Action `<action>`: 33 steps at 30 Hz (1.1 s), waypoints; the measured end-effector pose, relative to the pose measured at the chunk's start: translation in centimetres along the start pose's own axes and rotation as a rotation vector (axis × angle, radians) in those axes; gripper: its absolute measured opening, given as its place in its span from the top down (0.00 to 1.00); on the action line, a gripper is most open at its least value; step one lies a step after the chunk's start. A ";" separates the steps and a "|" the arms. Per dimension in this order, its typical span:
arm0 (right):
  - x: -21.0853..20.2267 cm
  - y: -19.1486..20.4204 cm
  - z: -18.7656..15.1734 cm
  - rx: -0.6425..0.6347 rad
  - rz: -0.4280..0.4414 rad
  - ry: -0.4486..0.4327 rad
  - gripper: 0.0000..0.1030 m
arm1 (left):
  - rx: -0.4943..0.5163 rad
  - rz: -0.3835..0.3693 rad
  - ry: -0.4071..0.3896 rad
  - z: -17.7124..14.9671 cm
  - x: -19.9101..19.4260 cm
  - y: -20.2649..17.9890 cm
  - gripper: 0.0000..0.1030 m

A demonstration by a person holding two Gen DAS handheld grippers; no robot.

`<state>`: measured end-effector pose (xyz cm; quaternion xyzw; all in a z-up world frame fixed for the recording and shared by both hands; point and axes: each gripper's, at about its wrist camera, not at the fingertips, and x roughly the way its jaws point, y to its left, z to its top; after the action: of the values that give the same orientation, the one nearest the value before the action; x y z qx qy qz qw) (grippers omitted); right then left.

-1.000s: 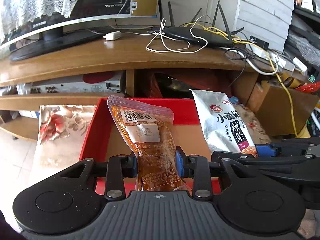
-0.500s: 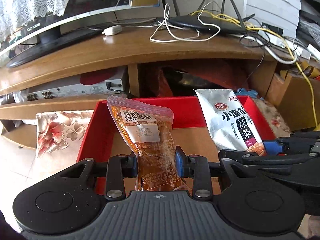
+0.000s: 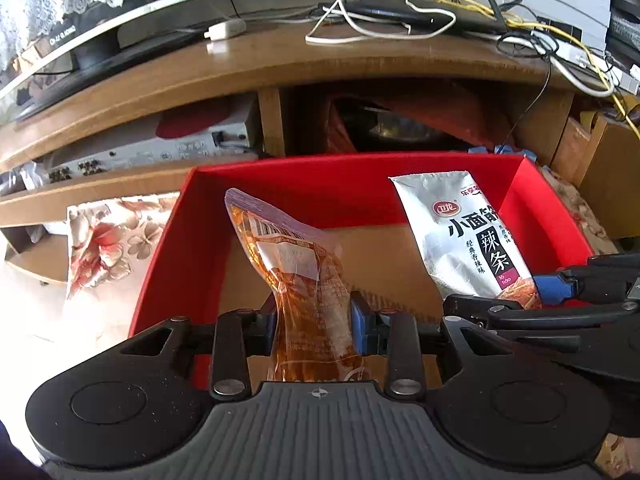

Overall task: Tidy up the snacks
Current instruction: 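Open left gripper dropping orange bag while right gripper releases white bag into box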

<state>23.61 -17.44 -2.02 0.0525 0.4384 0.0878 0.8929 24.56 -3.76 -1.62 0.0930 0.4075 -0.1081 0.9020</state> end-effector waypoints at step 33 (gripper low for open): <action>-3.3 0.9 0.5 0.004 0.002 -0.056 0.46 | -0.123 -0.018 -0.008 0.4 -2.7 2.7 0.29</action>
<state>21.93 -17.20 1.03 0.0574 0.4135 0.0862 0.9046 23.81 -0.95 0.92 0.0331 0.4105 -0.0912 0.9067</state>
